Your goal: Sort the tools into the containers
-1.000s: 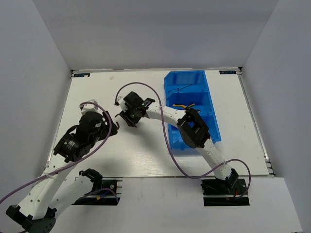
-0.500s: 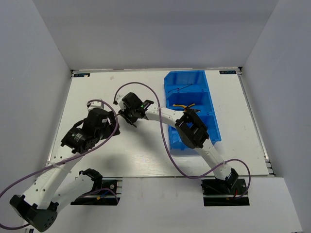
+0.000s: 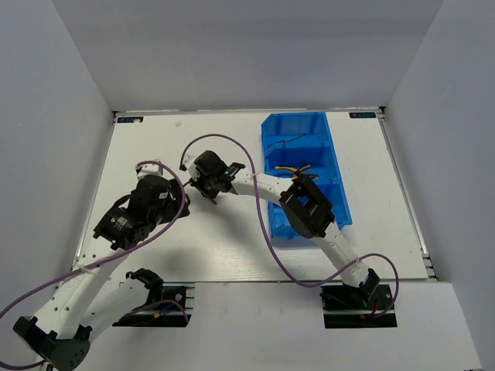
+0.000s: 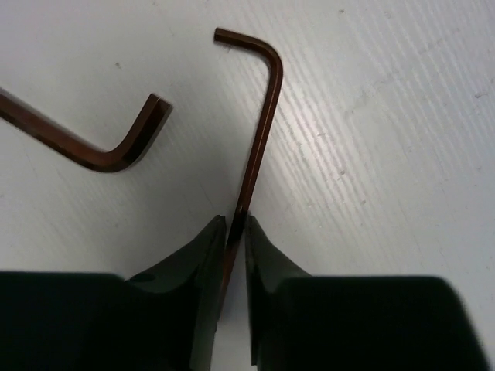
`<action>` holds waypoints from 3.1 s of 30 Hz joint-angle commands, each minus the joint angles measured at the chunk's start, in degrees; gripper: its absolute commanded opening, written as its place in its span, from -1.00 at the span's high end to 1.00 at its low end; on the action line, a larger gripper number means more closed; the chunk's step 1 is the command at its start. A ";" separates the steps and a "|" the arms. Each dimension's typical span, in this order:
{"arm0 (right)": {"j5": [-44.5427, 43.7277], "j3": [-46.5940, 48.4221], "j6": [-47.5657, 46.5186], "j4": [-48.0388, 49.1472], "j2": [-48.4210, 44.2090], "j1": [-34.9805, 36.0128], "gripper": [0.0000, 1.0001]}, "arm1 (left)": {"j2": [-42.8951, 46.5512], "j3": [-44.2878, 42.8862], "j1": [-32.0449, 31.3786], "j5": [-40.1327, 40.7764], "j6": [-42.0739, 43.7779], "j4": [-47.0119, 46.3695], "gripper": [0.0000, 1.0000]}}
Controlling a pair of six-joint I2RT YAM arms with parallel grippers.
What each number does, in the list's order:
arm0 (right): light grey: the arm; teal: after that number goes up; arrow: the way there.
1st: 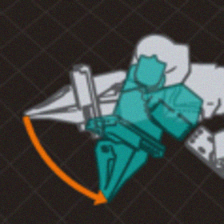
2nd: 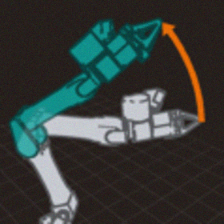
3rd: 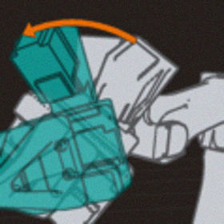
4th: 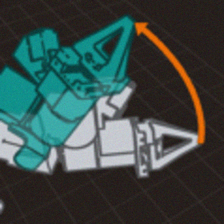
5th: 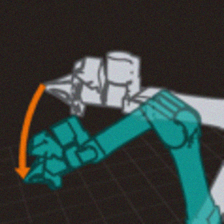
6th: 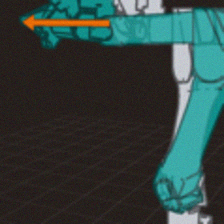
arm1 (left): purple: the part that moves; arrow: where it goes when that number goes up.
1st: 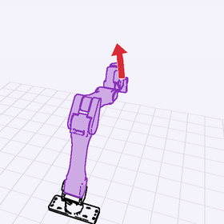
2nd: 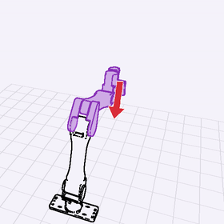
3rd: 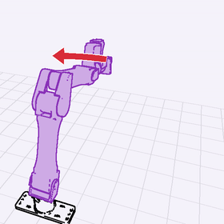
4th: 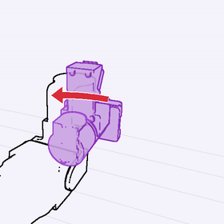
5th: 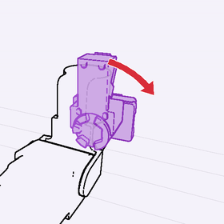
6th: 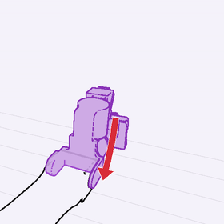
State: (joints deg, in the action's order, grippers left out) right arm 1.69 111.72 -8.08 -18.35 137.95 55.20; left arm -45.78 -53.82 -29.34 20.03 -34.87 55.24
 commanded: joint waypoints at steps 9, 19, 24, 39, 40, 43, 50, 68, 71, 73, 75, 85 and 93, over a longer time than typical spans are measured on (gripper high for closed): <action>-4.33 -10.12 -2.74 -15.66 -2.94 0.17 1.00 | 1.66 4.34 0.25 -1.04 -0.46 -3.48 -0.71; 19.56 -4.59 0.52 -20.41 -14.02 -5.98 1.00 | 1.14 6.53 0.25 0.10 -2.13 -4.09 -0.71; 22.56 -2.73 1.40 -21.55 -20.15 -8.70 1.00 | -2.82 7.76 0.25 0.62 -2.13 -5.15 -0.58; 31.11 -18.63 -24.22 -38.16 -45.47 -24.87 1.00 | -17.23 6.71 0.25 0.01 11.22 -15.41 -0.44; 29.61 -21.43 -25.40 -39.38 -47.75 -27.14 1.00 | -19.59 6.02 0.25 -0.60 13.84 -16.30 -0.40; 25.82 -31.34 -32.16 -39.05 -53.90 -29.87 1.00 | -23.64 4.61 0.78 -1.49 19.13 -19.11 -0.35; 19.58 -45.00 -42.46 -33.60 -64.20 -32.26 1.00 | -32.79 3.90 1.92 -4.12 26.43 -23.16 -0.37; 24.32 -48.88 -38.24 -37.81 -71.33 -34.55 -0.38 | -48.26 -1.90 8.24 -4.83 37.77 -27.73 -0.43; 24.50 -50.46 -38.24 -38.43 -73.08 -35.33 -0.38 | -51.50 -2.43 9.30 -5.35 38.48 -27.73 -0.36; 24.41 -50.99 -37.89 -38.25 -74.49 -35.77 -0.38 | -52.74 -2.43 9.30 -7.10 38.48 -27.73 -0.19; 24.41 -51.08 -37.63 -38.17 -75.45 -36.04 -0.38 | -53.53 -2.43 9.83 -8.42 38.48 -27.21 -0.05; 26.78 -52.04 -34.64 -34.74 -76.43 -38.67 -0.38 | -54.06 -2.43 9.83 -19.67 37.42 -22.81 0.20; 28.19 -51.61 -33.59 -34.47 -76.08 -39.47 -0.38 | -57.57 -6.98 9.83 -28.80 32.24 -19.83 0.34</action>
State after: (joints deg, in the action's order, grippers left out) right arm 27.81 59.77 -42.81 -53.87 62.13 16.19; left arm -99.61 -59.59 -19.22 -0.56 0.19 31.44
